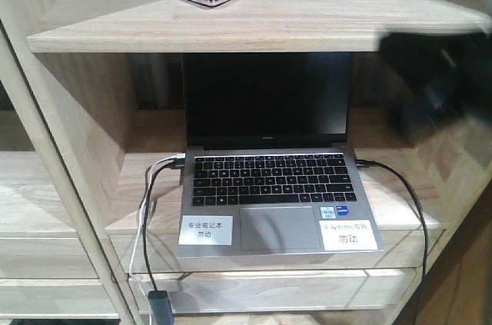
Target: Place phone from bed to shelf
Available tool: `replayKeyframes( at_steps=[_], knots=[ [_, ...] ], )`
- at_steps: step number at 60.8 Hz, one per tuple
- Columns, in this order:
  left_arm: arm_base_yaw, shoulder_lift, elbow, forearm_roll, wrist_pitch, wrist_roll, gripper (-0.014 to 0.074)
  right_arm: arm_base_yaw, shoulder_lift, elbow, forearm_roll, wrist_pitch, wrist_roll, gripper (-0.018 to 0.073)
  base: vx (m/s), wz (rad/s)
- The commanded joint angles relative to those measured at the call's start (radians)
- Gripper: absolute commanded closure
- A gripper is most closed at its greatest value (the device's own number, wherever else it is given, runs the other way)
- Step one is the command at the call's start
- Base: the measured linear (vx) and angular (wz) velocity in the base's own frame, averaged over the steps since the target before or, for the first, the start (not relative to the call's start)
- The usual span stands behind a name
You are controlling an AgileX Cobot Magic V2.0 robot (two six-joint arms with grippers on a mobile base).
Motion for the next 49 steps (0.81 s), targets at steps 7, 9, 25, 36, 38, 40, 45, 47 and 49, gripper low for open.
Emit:
replayKeyframes(
  at_steps=[7, 9, 25, 36, 38, 40, 45, 47, 49],
  knots=[
    [0.001, -0.007, -0.023, -0.009, -0.072, -0.006, 0.0595, -0.008, -0.221, 0.153, 0.018, -0.066, -0.005, 0.0571, 0.0, 0.0],
    [0.001, -0.007, -0.023, -0.009, -0.072, -0.006, 0.0595, -0.008, -0.262, 0.183, 0.018, -0.066, -0.005, 0.0571, 0.0, 0.0],
    [0.001, -0.007, -0.023, -0.009, -0.072, -0.006, 0.0595, -0.008, -0.54, 0.361, 0.018, -0.066, -0.005, 0.0569, 0.0, 0.0],
    [0.001, -0.007, -0.023, -0.009, -0.072, -0.006, 0.0595, -0.008, -0.67, 0.45, 0.018, -0.064, -0.005, 0.0569, 0.0, 0.0],
    [0.001, -0.007, -0.023, -0.009, -0.072, -0.006, 0.0595, -0.008, -0.681, 0.463, 0.018, -0.064, -0.005, 0.0569, 0.0, 0.0],
    [0.001, -0.007, -0.023, -0.009, -0.072, -0.006, 0.0595, -0.008, -0.693, 0.472, 0.018, -0.062, -0.005, 0.0569, 0.0, 0.0],
    [0.001, -0.007, -0.023, -0.009, -0.072, -0.006, 0.0595, -0.008, -0.707, 0.478, 0.019, -0.062, -0.005, 0.0569, 0.0, 0.0],
    [0.001, -0.007, -0.023, -0.009, -0.072, -0.006, 0.0595, -0.008, -0.71, 0.477, 0.019, -0.062, -0.005, 0.0569, 0.0, 0.0],
    [0.001, -0.007, -0.023, -0.009, -0.072, -0.006, 0.0595, -0.008, -0.71, 0.477, 0.028, -0.062, -0.005, 0.0569, 0.0, 0.0]
  ],
)
